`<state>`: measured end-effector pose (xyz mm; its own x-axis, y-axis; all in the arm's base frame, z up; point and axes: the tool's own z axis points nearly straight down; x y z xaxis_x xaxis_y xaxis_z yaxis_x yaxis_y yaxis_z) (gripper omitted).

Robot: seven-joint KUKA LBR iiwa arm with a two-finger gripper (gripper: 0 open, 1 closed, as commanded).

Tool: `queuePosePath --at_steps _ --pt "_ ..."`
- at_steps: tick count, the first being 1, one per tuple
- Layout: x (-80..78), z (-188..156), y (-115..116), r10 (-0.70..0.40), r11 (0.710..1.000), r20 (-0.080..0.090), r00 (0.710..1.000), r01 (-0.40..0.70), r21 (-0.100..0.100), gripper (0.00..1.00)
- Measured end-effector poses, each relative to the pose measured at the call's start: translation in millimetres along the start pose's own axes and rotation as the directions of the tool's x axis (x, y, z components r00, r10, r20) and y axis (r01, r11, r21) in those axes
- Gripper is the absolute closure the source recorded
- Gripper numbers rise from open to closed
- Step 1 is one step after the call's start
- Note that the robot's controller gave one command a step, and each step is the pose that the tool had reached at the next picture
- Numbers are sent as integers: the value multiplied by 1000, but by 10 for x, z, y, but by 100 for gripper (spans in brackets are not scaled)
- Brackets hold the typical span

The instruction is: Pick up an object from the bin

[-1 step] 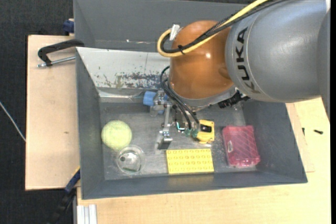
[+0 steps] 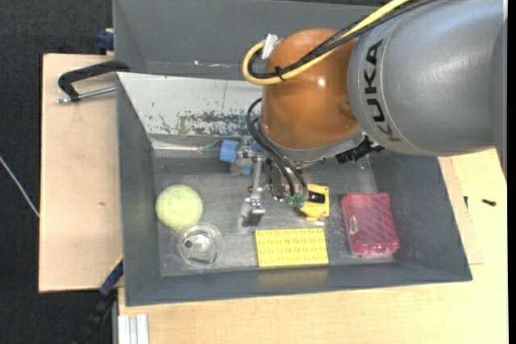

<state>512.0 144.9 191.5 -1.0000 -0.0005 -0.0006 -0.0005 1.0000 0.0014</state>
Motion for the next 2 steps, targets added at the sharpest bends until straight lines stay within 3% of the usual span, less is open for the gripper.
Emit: queuePosePath --at_steps 1,2 --pt "50 638 425 31 1000 5 1000 -31 -2 0" --pt "5 659 662 176 984 0 984 -176 0 0"
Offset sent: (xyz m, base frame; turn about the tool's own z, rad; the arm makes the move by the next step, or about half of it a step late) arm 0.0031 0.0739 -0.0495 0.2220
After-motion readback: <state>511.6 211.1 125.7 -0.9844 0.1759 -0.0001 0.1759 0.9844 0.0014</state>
